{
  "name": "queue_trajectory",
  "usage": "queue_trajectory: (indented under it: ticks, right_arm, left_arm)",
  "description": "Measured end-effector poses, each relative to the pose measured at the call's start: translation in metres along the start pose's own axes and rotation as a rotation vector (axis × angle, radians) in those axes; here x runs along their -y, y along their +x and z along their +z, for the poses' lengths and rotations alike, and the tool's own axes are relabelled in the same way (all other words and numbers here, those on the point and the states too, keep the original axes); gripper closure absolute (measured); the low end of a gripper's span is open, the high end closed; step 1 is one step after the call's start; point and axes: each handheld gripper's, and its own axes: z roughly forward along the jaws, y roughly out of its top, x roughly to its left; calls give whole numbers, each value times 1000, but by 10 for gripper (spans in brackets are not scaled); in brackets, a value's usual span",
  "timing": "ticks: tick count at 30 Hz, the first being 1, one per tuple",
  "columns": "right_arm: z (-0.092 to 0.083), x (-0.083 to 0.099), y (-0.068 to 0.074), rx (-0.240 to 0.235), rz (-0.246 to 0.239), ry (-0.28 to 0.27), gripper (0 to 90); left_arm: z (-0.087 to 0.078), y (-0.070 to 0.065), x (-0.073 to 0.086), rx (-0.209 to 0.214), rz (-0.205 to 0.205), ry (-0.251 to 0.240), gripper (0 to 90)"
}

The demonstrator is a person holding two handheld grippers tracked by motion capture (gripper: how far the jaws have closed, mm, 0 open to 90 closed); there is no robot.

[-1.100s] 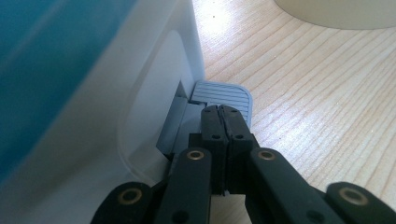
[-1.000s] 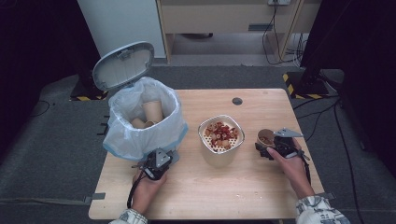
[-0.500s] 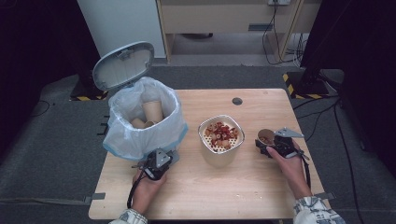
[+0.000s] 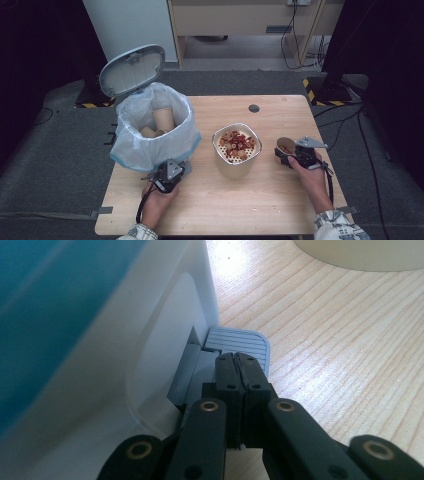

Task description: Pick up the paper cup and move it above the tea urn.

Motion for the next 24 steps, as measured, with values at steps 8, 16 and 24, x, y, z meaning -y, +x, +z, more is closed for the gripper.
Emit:
queue_trajectory:
  ticks: [8, 16, 24]
  right_arm:
    - [-8, -5, 0, 3, -24, -18, 316]
    - [-20, -17, -2, 17, -60, -25, 317]
    - [-31, -40, -3, 25, -110, -20, 323]
  left_arm:
    - [0, 0, 0, 0, 0, 0, 883]
    - [0, 0, 0, 0, -1, 0, 882]
    - [0, 0, 0, -1, -2, 1, 882]
